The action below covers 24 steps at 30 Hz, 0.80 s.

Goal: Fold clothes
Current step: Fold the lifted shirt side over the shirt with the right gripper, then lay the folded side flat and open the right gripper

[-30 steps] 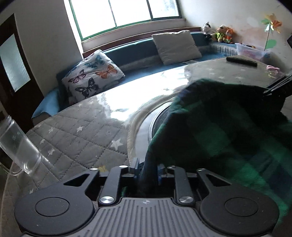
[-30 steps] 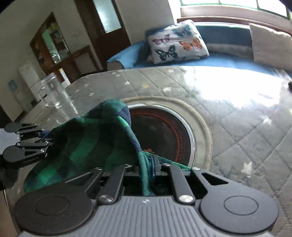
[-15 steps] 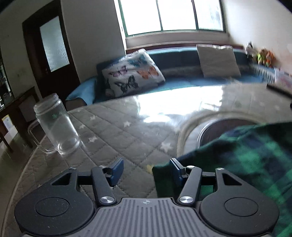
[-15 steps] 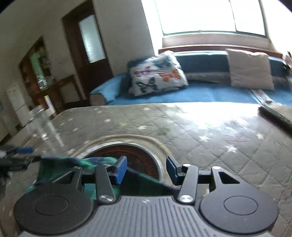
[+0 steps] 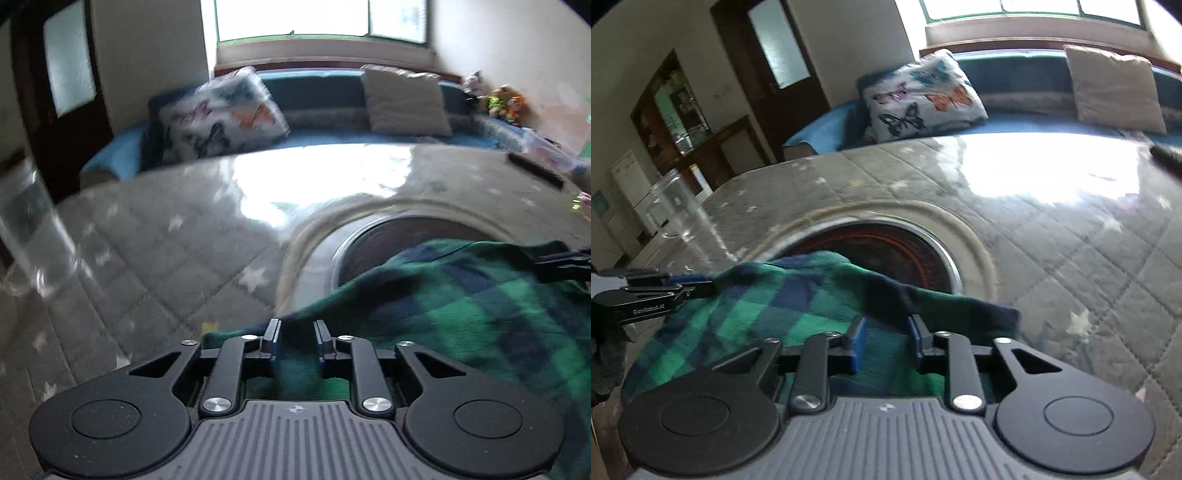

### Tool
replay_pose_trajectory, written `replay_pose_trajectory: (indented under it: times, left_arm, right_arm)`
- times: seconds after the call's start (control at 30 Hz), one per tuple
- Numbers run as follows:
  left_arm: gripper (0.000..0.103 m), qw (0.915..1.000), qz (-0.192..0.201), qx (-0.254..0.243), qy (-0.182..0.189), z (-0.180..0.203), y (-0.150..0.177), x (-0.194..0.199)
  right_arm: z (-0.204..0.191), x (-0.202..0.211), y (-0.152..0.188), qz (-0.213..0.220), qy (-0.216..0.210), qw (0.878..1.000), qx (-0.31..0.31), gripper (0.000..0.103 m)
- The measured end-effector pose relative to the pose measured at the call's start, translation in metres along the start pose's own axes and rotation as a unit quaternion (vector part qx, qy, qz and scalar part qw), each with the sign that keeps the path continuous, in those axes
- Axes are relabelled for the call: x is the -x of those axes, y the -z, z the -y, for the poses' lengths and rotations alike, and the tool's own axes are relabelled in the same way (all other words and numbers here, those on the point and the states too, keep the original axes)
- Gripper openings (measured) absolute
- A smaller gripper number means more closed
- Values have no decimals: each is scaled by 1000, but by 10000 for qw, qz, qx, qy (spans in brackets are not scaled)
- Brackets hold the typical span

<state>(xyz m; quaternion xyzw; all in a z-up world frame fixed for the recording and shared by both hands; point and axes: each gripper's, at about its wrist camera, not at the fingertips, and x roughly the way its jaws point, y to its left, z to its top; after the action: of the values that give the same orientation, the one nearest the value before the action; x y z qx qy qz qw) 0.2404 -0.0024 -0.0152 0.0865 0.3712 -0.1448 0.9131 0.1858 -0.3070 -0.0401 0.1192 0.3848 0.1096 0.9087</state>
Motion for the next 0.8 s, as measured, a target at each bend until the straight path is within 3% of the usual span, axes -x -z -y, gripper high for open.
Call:
replay_pose_trajectory:
  times: [0.07,0.2,0.33,0.43,0.6,0.8]
  left_arm:
    - [20,10000,24,38,-55,-4,-1,-1]
    - [20,9998,175,-9,-72,3,-9,13]
    - [20,9987,362,-78,356,23,-21,26]
    - [22,9977,282,-211,588,39,-26,16]
    - [22,9986,-97,-176,497,44,-26,-18]
    - [22,9991,-84,-93,394,37,-23,-13]
  right_arm:
    - [6,0,1,-12,90,9999,-71,11]
    - [-2,4,-6,87,197,9998,24,13]
    - [-30,1,-19,115,-190,9993,314,13]
    - [-50,-17,-25,-21,-325,9981,521,13]
    - [-57,-50,-28,-298,-253,9978,535,13]
    - [-61,-38,-23,-230,-168,9974,664,14]
